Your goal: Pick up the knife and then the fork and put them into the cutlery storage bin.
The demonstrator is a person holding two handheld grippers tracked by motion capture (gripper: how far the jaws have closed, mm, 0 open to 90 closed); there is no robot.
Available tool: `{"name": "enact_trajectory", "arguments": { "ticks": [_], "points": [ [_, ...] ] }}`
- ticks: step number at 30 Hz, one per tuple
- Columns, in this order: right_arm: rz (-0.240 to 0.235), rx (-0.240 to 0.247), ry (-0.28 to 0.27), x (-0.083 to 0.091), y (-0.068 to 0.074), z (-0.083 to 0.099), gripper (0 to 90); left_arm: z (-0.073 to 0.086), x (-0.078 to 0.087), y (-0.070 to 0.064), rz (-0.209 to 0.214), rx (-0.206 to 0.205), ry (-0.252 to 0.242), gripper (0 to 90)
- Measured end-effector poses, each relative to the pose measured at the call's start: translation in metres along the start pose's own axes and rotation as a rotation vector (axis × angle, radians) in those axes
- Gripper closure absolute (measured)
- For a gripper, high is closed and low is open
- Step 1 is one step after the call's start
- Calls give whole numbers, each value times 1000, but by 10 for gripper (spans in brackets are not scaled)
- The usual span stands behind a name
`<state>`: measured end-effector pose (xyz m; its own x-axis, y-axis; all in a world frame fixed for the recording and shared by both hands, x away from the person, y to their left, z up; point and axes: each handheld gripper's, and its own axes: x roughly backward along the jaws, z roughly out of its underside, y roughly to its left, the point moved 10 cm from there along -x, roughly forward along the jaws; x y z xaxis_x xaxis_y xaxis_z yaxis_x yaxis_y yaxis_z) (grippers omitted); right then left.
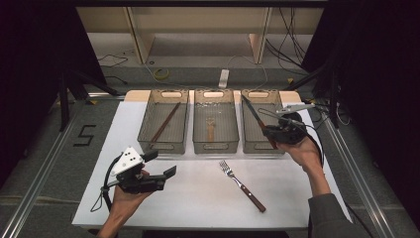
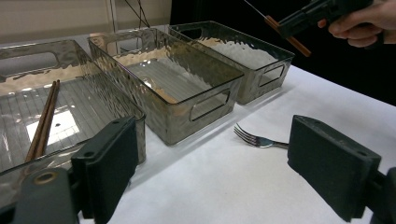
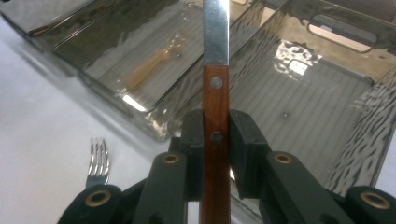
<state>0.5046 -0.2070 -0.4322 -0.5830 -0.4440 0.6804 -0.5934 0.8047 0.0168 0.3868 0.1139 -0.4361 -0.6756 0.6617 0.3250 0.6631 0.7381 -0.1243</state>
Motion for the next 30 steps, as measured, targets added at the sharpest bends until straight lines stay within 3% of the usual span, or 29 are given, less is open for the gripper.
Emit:
{"name": "enact_trajectory", "arguments": {
  "ticks": [11,21,30],
  "points": [
    [32,-67,10,-18,-15,-18,770,0,0,0,2,11,-4,160],
    [96,-124,59,-35,-33,-13,770,0,0,1,0,9,-3,160],
    [112,-167,87,-46,-43,-7,770,0,1,1,-1,7,-4,160]
  ]
}}
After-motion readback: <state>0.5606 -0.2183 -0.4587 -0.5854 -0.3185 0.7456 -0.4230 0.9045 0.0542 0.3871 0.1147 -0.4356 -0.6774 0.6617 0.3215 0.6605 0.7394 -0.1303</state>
